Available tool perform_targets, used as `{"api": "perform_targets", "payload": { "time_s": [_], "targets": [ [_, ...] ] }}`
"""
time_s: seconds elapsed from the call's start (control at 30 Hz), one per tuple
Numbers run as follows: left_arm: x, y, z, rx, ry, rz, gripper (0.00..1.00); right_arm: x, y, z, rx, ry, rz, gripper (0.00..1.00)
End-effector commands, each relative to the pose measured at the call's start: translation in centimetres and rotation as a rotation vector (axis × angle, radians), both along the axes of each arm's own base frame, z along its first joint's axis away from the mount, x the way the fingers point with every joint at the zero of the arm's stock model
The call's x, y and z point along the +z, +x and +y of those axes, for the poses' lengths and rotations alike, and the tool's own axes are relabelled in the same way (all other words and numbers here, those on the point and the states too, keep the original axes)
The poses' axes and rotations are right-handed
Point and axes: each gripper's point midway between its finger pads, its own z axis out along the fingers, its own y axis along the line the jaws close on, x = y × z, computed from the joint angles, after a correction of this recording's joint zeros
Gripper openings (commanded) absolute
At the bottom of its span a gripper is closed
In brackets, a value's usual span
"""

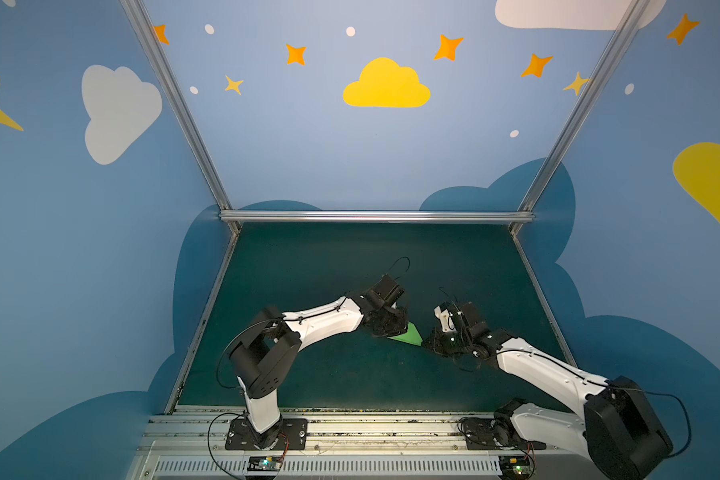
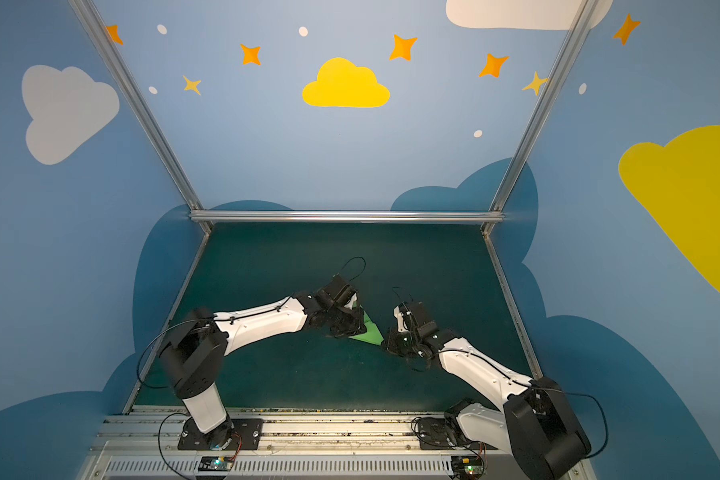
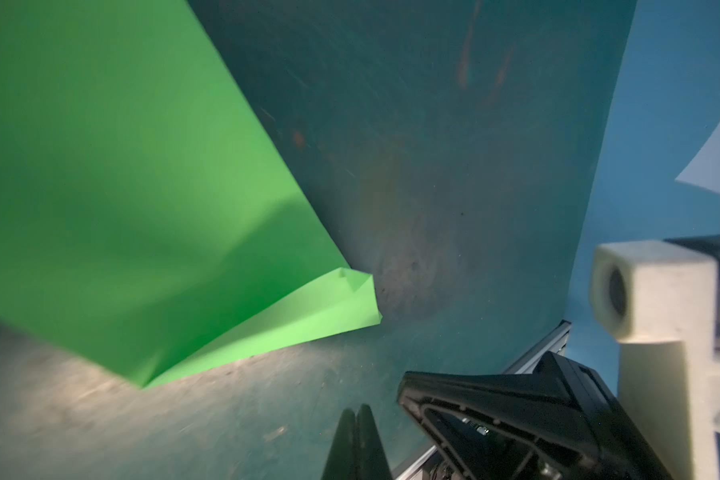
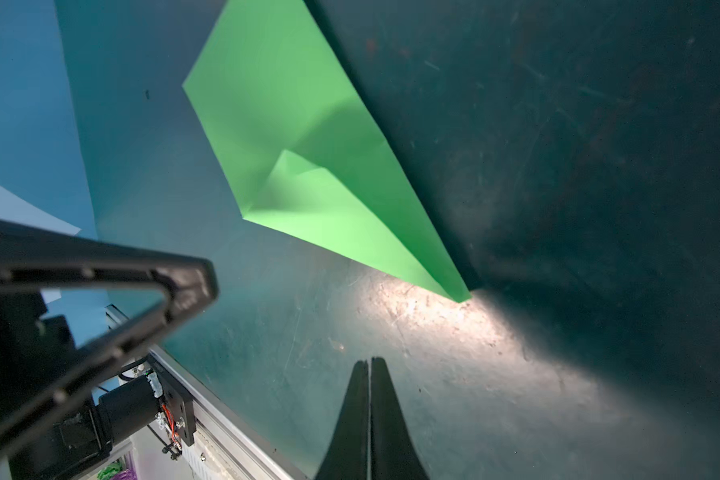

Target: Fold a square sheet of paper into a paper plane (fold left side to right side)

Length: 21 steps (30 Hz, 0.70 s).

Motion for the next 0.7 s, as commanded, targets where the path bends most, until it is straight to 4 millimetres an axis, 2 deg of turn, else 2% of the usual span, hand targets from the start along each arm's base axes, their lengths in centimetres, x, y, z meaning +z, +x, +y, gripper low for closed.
{"api": "perform_targets", "payload": {
  "time_s": [0.0, 0.2, 0.67],
  "targets": [
    [-1.0, 0.5, -0.4, -0.018, 0.009, 0.000, 0.04, 0.8, 1.4, 1.1, -0.002, 0.022, -0.003, 0.00],
    [-2.4, 0.8, -0.5, -0.021, 0.038, 0.004, 0.04, 0.5, 3.3, 2.0, -0.007, 0.016, -0.006, 0.00],
    [-5.5, 0.8, 0.5, 0.001, 0.083, 0.031, 0.04, -3.5, 3.7, 2.3, -0.017, -0.017, 0.069, 0.00]
  ]
}}
